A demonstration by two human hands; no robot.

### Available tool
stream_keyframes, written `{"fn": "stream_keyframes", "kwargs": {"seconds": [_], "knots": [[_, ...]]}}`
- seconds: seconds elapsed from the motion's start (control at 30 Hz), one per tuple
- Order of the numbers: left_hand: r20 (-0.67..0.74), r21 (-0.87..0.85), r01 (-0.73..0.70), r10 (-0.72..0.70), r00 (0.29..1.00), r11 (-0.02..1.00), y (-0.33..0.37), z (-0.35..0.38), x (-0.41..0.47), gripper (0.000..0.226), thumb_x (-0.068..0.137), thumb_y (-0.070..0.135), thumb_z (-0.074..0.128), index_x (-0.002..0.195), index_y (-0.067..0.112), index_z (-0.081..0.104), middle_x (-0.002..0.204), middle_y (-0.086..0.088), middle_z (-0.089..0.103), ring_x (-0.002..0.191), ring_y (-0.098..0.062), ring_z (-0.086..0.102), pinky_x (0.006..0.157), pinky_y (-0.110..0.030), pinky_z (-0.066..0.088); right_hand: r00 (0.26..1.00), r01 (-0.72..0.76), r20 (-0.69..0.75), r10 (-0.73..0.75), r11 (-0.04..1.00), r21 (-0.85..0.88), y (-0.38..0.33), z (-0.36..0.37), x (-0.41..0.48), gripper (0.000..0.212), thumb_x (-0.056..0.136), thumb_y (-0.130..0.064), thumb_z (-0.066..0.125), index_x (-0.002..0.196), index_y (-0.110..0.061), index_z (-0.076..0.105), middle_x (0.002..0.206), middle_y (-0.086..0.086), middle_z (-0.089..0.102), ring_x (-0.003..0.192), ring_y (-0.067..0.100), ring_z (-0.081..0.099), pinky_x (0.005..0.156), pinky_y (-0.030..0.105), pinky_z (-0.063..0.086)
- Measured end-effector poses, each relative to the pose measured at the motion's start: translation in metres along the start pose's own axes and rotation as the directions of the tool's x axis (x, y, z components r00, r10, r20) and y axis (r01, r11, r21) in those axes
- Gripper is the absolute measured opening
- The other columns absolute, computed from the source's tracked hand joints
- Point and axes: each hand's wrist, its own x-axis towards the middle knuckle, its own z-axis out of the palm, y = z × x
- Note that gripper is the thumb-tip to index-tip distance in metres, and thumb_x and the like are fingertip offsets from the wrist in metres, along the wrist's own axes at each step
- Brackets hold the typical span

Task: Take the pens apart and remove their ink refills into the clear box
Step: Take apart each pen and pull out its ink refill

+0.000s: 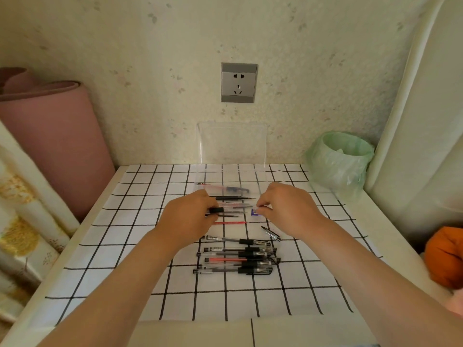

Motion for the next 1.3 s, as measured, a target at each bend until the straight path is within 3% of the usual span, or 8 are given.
{"fn": "stream_keyframes", "kwargs": {"seconds": [0.2, 0.4, 0.6, 0.7, 0.9, 1.0, 1.13, 1.3], "knots": [[0.136, 0.074, -0.021, 0.01, 0.991, 0.997, 0.002, 0.016, 0.0, 0.021, 0.094, 0.04, 0.055, 0.111, 0.033, 0.066, 0.1, 0.012, 0.056, 0.083, -0.009, 0.055, 0.064, -0.024, 0.041, 0.977, -0.048, 0.211, 0.029, 0.995, 0.085, -0.004, 0.01, -0.003, 0.027, 0.087, -0.039, 0.068, 0.112, -0.029, 0.07, 0.103, -0.01, 0.069, 0.097, 0.01, 0.062, 0.082, 0.027, 0.049], [0.173, 0.085, -0.022, 0.007, 0.985, 0.996, 0.005, 0.018, 0.001, 0.021, 0.094, 0.038, 0.056, 0.11, 0.033, 0.068, 0.1, 0.011, 0.06, 0.087, -0.012, 0.06, 0.071, -0.029, 0.051, 0.974, 0.049, 0.22, -0.046, 0.999, -0.008, -0.007, 0.02, -0.002, 0.016, 0.086, -0.037, 0.067, 0.1, -0.031, 0.072, 0.094, -0.012, 0.069, 0.087, 0.01, 0.063, 0.072, 0.025, 0.046], [0.187, 0.071, -0.03, 0.016, 0.982, 0.997, 0.006, 0.015, 0.001, 0.022, 0.094, 0.035, 0.056, 0.112, 0.031, 0.067, 0.102, 0.009, 0.061, 0.088, -0.013, 0.061, 0.071, -0.029, 0.051, 0.973, 0.072, 0.22, -0.064, 0.997, -0.025, -0.006, 0.021, -0.003, 0.027, 0.087, -0.043, 0.064, 0.111, -0.032, 0.07, 0.1, -0.012, 0.068, 0.09, 0.009, 0.063, 0.077, 0.026, 0.049], [0.176, 0.041, -0.024, 0.016, 0.984, 0.999, 0.003, 0.008, 0.002, 0.026, 0.092, 0.035, 0.059, 0.117, 0.031, 0.065, 0.103, 0.008, 0.063, 0.09, -0.013, 0.061, 0.072, -0.027, 0.049, 0.98, 0.066, 0.186, -0.066, 0.998, 0.007, -0.006, 0.015, -0.004, 0.027, 0.089, -0.045, 0.063, 0.114, -0.036, 0.068, 0.101, -0.014, 0.068, 0.09, 0.006, 0.061, 0.076, 0.024, 0.047], [0.165, -0.039, 0.033, -0.026, 0.986, 0.999, -0.011, -0.01, 0.002, 0.026, 0.091, 0.036, 0.061, 0.116, 0.031, 0.065, 0.104, 0.007, 0.067, 0.09, -0.013, 0.062, 0.073, -0.027, 0.05, 0.999, 0.027, -0.047, -0.025, 0.998, 0.058, -0.016, 0.0, 0.023, 0.021, 0.095, -0.03, 0.055, 0.111, -0.037, 0.068, 0.105, -0.017, 0.067, 0.088, 0.005, 0.058, 0.07, 0.023, 0.043], [0.2, -0.052, 0.068, -0.057, 0.978, 0.996, -0.017, -0.015, -0.001, 0.03, 0.09, 0.039, 0.061, 0.118, 0.031, 0.065, 0.104, 0.007, 0.067, 0.091, -0.014, 0.061, 0.077, -0.029, 0.051, 0.998, 0.048, 0.05, -0.046, 0.998, -0.028, -0.024, 0.004, 0.05, 0.027, 0.098, -0.028, 0.051, 0.117, -0.036, 0.067, 0.112, -0.013, 0.069, 0.099, 0.012, 0.063, 0.08, 0.028, 0.049], [0.228, -0.083, 0.086, -0.065, 0.972, 0.993, -0.019, -0.019, -0.004, 0.032, 0.089, 0.04, 0.062, 0.12, 0.033, 0.064, 0.11, 0.007, 0.066, 0.097, -0.014, 0.061, 0.079, -0.028, 0.05, 0.981, 0.111, 0.176, -0.078, 0.977, -0.182, -0.033, 0.016, 0.085, 0.033, 0.097, -0.023, 0.048, 0.122, -0.036, 0.064, 0.121, -0.008, 0.066, 0.106, 0.017, 0.062, 0.081, 0.028, 0.048], [0.215, -0.1, 0.07, -0.047, 0.975, 0.993, -0.022, -0.024, -0.008, 0.031, 0.091, 0.038, 0.061, 0.122, 0.033, 0.063, 0.112, 0.005, 0.066, 0.1, -0.015, 0.06, 0.08, -0.027, 0.049, 0.965, 0.128, 0.253, -0.065, 0.962, -0.242, -0.042, 0.03, 0.103, 0.031, 0.095, -0.019, 0.051, 0.116, -0.034, 0.069, 0.116, -0.005, 0.068, 0.101, 0.019, 0.064, 0.085, 0.032, 0.052]]}}
